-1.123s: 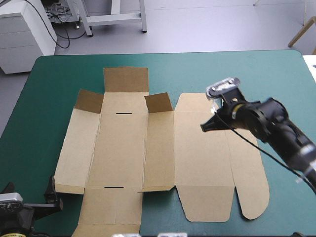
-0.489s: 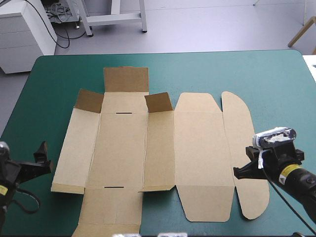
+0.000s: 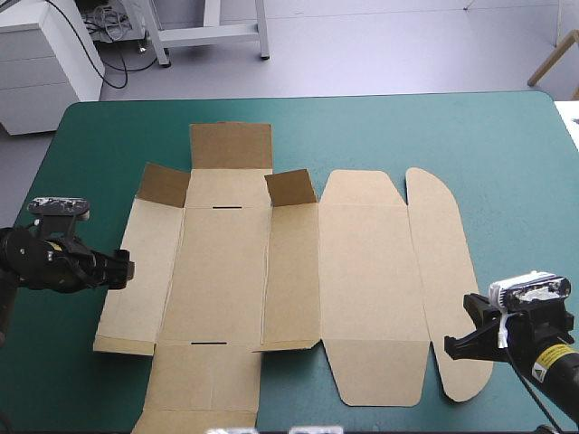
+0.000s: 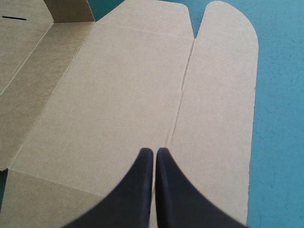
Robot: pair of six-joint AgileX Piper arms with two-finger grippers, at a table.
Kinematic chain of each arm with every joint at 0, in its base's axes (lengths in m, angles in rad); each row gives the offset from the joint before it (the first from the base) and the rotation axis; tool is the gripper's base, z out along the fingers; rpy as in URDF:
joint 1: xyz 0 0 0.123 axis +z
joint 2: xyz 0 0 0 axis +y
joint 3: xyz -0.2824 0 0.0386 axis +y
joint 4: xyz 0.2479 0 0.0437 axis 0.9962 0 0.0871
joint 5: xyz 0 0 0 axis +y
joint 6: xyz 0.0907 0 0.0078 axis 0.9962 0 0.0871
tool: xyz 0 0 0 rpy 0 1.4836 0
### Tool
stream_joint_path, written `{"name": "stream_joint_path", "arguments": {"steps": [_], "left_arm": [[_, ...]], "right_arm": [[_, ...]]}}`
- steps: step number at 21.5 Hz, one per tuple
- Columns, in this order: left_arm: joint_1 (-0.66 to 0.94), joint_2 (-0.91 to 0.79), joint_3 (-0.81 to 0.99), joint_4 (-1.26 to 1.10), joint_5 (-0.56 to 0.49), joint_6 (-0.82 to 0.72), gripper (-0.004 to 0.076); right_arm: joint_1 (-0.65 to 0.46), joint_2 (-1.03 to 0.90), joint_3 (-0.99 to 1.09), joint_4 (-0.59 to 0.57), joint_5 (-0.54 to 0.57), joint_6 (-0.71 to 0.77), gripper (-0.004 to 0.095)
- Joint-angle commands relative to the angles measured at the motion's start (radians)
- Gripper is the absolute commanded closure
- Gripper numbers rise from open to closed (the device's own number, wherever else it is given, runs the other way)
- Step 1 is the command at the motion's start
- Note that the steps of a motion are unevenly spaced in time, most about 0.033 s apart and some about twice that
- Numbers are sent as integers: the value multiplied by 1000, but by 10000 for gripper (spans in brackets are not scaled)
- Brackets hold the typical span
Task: Fold the box
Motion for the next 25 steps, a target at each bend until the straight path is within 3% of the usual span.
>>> {"name": "stream_joint_path", "arguments": {"steps": [1,7,17,19,25], "left_arm": [[101,61,-34,-179,6,105,31],[392,187,-34,-400,129,308,31],[395,395,-34,-456,159,320,81],[393,424,-34,-459,179,320,128],[315,453,-34,-432,179,320,395]], "right_arm": [[-6,-1,-25,-12,-66,-5,908],[-6,-1,-25,-16,-66,-10,908],[-6,-1,-25,-16,-88,-57,908],[-6,-1,-25,-16,-88,-57,908],[-6,-1,-25,-16,-88,-57,908]]}}
